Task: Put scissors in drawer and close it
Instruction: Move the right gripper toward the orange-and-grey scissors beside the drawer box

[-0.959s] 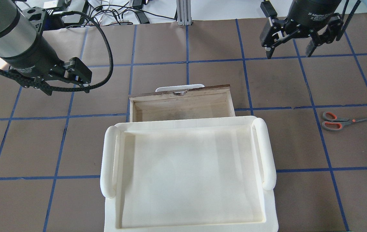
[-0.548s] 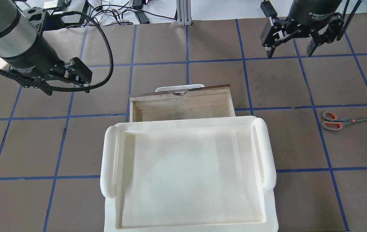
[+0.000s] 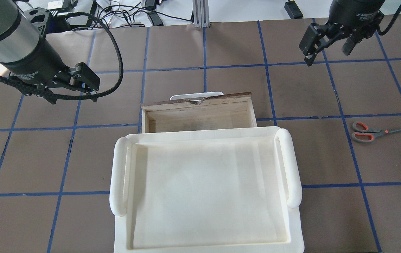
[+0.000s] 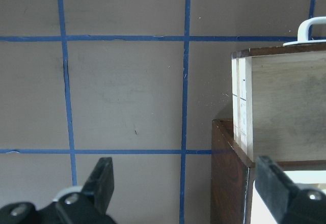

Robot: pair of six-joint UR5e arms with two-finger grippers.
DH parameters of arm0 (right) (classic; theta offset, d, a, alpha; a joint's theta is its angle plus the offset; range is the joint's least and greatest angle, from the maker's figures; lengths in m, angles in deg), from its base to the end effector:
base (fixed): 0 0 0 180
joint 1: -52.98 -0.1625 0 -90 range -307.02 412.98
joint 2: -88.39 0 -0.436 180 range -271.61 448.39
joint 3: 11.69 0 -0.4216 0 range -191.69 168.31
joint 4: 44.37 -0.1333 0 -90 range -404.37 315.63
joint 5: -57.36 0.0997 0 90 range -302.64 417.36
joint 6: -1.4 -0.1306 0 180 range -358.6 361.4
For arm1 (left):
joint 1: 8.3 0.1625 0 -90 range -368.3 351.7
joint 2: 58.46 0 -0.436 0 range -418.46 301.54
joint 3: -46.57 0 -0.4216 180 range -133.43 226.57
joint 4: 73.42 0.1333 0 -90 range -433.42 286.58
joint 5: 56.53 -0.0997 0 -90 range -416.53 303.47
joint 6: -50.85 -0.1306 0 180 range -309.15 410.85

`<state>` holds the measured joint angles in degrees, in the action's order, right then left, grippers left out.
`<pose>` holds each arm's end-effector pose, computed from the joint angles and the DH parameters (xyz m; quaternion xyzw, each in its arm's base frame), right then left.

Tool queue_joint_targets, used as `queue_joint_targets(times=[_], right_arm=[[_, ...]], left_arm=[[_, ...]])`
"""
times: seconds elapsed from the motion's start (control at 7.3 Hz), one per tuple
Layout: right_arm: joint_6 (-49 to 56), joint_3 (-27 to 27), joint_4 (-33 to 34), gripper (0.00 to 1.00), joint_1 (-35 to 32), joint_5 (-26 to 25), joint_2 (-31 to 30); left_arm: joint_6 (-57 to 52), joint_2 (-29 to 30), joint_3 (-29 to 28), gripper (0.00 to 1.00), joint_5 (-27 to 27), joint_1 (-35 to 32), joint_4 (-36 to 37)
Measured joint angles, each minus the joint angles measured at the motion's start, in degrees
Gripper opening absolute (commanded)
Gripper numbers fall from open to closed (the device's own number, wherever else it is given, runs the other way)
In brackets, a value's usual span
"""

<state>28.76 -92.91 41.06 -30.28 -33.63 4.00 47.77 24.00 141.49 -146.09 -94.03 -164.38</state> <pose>0.0644 -0.5716 0.4867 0.1791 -0.9837 -0.0142 0.0047 -0.0991 -0.4761 0.4863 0.0103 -0.9998 0.0147 0.0029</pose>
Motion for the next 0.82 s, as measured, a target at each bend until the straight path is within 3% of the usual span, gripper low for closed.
queue_joint_targets(times=[0.41,0.82], right_arm=[[47.9,-7.5,14.4,0.99,15.9,0.3,5.9],[92.9,-18.0,26.5,1.00,24.2,-0.1,9.0]], left_arm=[[0.0,-0.1,0.2,1.00,0.1,0.0,0.0],[0.0,-0.2,0.4,1.00,0.1,0.0,0.0]])
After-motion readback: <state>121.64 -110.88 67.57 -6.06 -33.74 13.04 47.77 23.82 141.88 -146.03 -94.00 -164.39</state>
